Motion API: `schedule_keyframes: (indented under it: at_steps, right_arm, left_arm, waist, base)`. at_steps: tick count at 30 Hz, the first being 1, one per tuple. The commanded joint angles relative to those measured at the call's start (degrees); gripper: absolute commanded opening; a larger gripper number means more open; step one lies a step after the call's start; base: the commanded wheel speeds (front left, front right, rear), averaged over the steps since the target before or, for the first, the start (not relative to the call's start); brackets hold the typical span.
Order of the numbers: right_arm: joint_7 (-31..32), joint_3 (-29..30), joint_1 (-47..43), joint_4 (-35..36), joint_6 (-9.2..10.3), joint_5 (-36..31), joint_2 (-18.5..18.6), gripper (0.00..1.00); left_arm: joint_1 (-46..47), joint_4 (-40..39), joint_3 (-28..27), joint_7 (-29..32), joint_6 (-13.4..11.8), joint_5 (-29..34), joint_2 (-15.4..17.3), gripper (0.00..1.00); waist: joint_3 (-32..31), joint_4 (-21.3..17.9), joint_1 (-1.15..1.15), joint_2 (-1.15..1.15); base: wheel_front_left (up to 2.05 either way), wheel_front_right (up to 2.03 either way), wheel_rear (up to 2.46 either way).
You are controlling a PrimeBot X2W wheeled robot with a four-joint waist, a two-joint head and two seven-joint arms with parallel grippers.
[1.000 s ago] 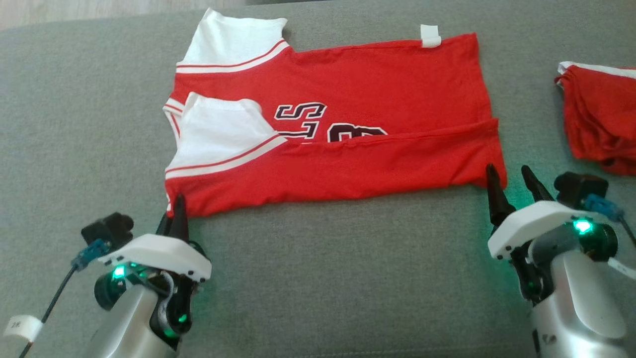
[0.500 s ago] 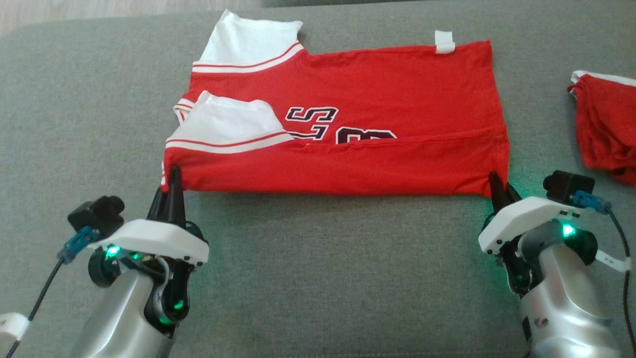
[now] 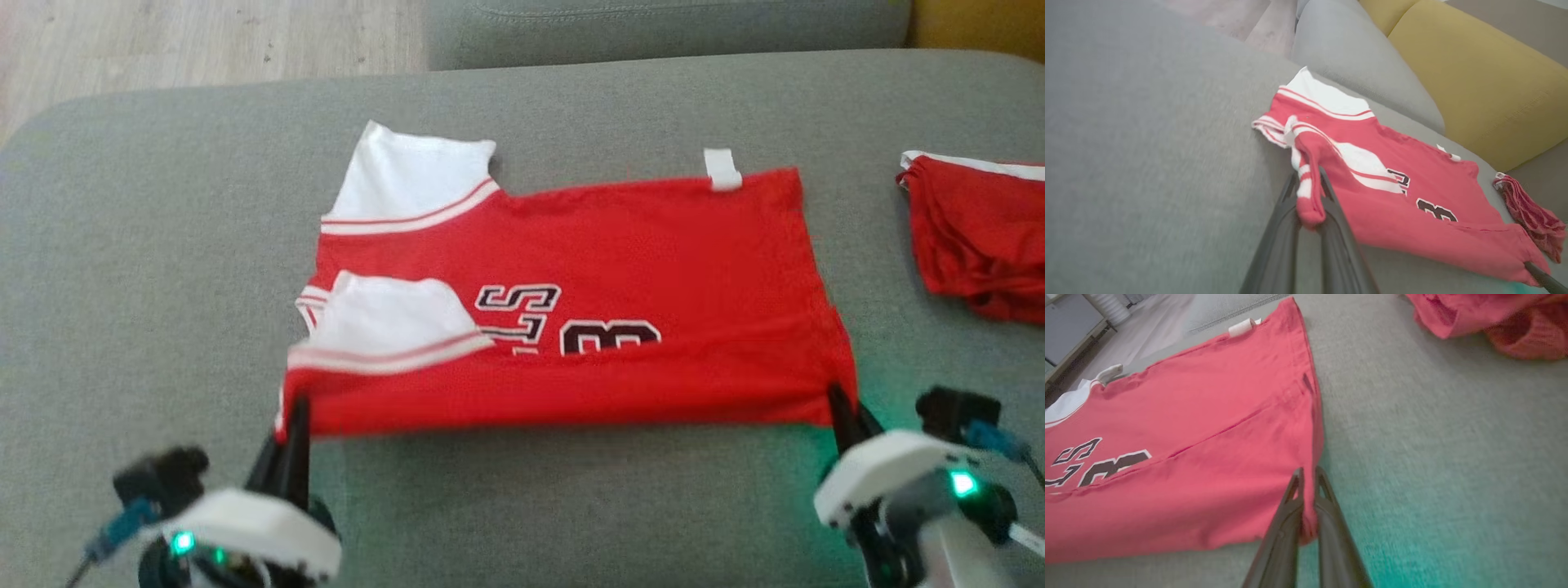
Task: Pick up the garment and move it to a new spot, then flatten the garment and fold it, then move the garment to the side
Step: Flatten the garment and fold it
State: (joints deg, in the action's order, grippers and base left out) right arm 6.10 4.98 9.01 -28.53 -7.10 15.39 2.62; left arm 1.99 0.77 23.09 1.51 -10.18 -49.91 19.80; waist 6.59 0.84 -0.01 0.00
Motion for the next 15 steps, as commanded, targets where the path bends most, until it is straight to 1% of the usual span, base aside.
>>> schedule_keyframes:
  at_steps: [1, 2, 5, 6, 8, 9, 10, 11, 12, 15]
  right_arm:
    - [1.18, -0.26, -1.76, 5.39, -0.39, -0.44, 0.26, 0.0]
    - [1.18, -0.26, -1.76, 5.39, -0.39, -0.44, 0.26, 0.0]
    - [2.36, 0.45, -5.56, 9.8, -0.39, 0.12, 0.26, 0.0]
    - [2.7, 0.62, -6.63, 10.83, -0.39, 0.15, 0.26, 0.03]
    - [3.17, 0.88, -8.34, 12.35, -0.39, 0.34, 0.26, 0.47]
    - [3.29, 0.92, -9.03, 12.95, -0.39, 0.33, 0.26, 0.96]
    - [3.43, 0.96, -9.63, 13.48, -0.39, 0.35, 0.26, 1.0]
    - [3.52, 1.05, -10.17, 13.95, -0.39, 0.52, 0.26, 1.0]
    - [3.62, 1.04, -10.73, 14.44, -0.39, 0.64, 0.26, 1.0]
    - [3.81, 1.5, -12.01, 15.88, -0.39, 0.44, 0.26, 1.0]
  left_arm:
    - [-1.28, -3.14, -1.94, -0.1, -1.24, -0.89, 1.58, 0.0]
    - [-1.28, -3.14, -1.94, -0.1, -1.24, -0.89, 1.58, 0.0]
    - [-4.72, -3.55, -1.66, -0.56, -2.32, -1.53, 0.81, 0.0]
    - [-5.52, -3.3, -1.53, -0.66, -2.32, -1.97, 0.37, 0.0]
    - [-6.52, -2.35, -1.24, -1.15, -2.26, -2.23, -0.21, 0.0]
    - [-6.78, -1.79, -1.17, -1.41, -2.2, -2.36, -0.5, 0.13]
    - [-6.87, -1.24, -1.06, -1.69, -2.16, -2.21, -0.6, 0.46]
    - [-6.83, -0.74, -0.98, -2.07, -2.13, -1.91, -0.61, 0.85]
    - [-6.68, -0.39, -1.03, -2.52, -1.98, -1.72, -0.63, 1.0]
    - [-5.68, 0.15, -1.4, -3.11, -1.72, -1.1, 0.0, 1.0]
  waist:
    - [-0.24, -0.17, 0.01, 0.0]
    - [-0.24, -0.17, 0.01, 0.0]
    - [-0.39, -0.37, 0.01, 0.0]
    - [-0.44, -0.42, 0.01, 0.0]
    - [-0.65, -0.51, 0.01, 0.0]
    - [-0.76, -0.55, 0.01, 0.0]
    - [-0.88, -0.6, 0.01, 0.0]
    - [-1.04, -0.66, 0.01, 0.0]
    - [-1.2, -0.72, 0.01, 0.0]
    - [-1.6, -0.94, 0.01, 0.0]
  base:
    - [0.0, 0.0, 0.0]
    - [0.0, 0.0, 0.0]
    - [0.0, 0.0, 0.0]
    - [0.0, 0.0, 0.0]
    - [0.0, 0.0, 0.0]
    - [0.0, 0.0, 0.0]
    - [0.0, 0.0, 0.0]
    - [0.0, 0.0, 0.0]
    - [0.0, 0.0, 0.0]
    - [0.0, 0.0, 0.0]
